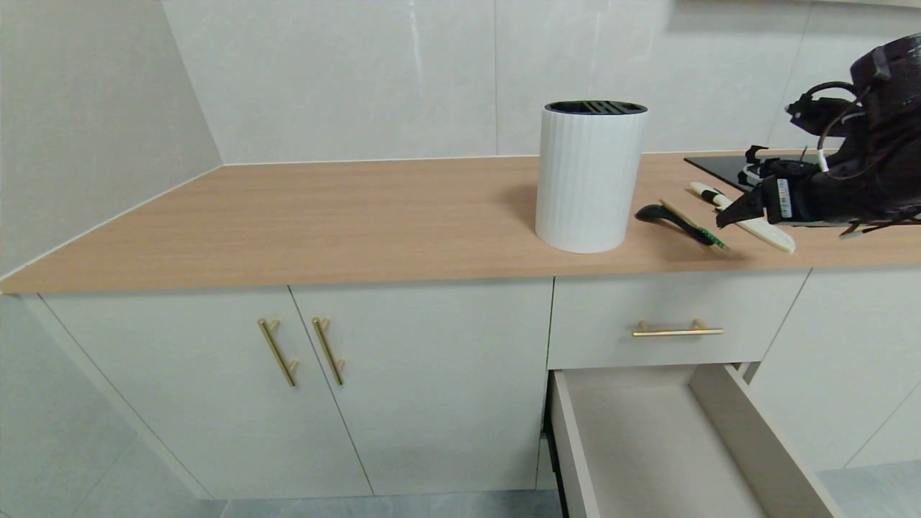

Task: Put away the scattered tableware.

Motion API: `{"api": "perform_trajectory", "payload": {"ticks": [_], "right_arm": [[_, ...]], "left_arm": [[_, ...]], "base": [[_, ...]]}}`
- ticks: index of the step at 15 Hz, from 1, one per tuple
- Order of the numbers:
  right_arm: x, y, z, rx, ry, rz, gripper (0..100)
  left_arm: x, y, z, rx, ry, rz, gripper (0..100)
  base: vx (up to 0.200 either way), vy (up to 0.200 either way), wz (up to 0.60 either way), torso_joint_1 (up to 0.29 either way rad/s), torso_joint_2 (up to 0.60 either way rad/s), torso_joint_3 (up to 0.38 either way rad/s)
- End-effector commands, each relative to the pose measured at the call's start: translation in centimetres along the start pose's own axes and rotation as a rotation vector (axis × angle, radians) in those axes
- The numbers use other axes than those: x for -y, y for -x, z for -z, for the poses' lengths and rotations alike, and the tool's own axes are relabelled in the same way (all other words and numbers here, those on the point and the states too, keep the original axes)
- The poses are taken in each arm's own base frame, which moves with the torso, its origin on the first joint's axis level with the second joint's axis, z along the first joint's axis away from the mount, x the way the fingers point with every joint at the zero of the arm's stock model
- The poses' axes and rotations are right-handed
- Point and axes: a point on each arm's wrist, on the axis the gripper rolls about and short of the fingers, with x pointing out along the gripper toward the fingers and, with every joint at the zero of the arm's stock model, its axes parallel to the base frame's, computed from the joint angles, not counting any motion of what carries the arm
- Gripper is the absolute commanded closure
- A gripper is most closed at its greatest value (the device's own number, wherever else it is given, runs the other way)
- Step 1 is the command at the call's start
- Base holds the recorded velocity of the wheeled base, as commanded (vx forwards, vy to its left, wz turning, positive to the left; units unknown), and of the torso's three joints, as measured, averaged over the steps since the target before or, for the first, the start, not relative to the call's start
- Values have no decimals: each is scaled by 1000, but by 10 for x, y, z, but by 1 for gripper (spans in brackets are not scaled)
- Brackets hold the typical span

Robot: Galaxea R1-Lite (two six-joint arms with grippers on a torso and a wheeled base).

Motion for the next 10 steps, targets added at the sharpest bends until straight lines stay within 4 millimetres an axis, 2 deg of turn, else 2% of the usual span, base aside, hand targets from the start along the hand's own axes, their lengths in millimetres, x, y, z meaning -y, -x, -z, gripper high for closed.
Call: {"api": "perform_trajectory", "payload": {"ticks": [1,3,10], "right_arm": [[3,-60,-1,-68,-54,23,0],[3,-73,0,-82,-69,26,0],[3,-86,2,-91,-70,26,0]], "left_arm": [[0,0,0,1,0,-1,0],[0,0,0,1,0,-1,0],[0,0,0,1,0,-1,0]], "base": [[0,0,0,0,0,0],[0,0,0,0,0,0],[0,0,0,0,0,0]]}}
